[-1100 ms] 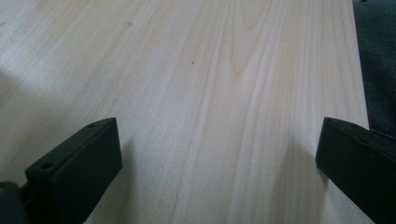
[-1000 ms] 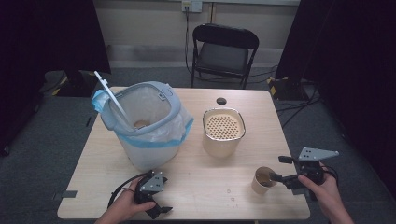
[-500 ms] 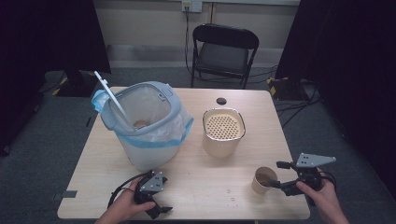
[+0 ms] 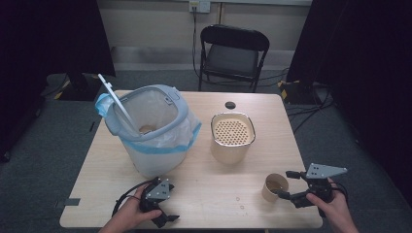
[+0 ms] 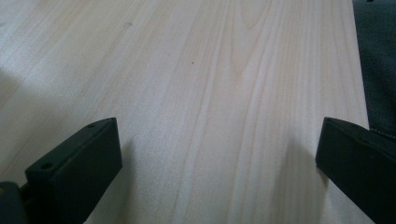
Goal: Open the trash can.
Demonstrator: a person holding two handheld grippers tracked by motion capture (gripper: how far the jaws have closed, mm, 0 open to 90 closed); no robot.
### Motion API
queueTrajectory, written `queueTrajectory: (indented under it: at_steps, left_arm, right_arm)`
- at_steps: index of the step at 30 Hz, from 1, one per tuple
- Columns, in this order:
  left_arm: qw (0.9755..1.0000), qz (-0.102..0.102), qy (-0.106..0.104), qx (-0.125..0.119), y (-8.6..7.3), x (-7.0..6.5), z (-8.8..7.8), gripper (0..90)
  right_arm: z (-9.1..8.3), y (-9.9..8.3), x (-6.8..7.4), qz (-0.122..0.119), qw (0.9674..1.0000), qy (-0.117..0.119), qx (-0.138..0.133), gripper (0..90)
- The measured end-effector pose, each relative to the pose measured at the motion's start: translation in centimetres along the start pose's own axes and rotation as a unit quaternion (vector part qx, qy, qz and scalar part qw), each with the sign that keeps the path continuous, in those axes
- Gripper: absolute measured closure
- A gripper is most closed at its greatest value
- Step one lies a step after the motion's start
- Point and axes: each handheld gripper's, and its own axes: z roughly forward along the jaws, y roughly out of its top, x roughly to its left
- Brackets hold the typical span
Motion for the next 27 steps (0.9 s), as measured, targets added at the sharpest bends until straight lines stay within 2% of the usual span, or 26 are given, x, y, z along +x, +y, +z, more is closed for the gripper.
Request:
queueTrajectory:
  at_steps: [12,22,27]
  left_arm:
    - [1.0000,0.000,0.000,-0.001,0.0,0.0,0.0,0.0]
    - [1.0000,0.000,0.000,0.000,0.0,0.0,0.0,0.0]
    - [1.0000,0.000,0.000,0.000,0.0,0.0,0.0,0.0]
  right_arm:
    - [0.8,-0.9,0.2,-0.014,0.9999,0.007,0.000,14.3]
    - [2.3,-2.4,0.1,-0.019,0.9998,0.004,0.005,14.4]
    - [3.1,-2.8,0.1,-0.015,0.9999,0.002,0.003,15.4]
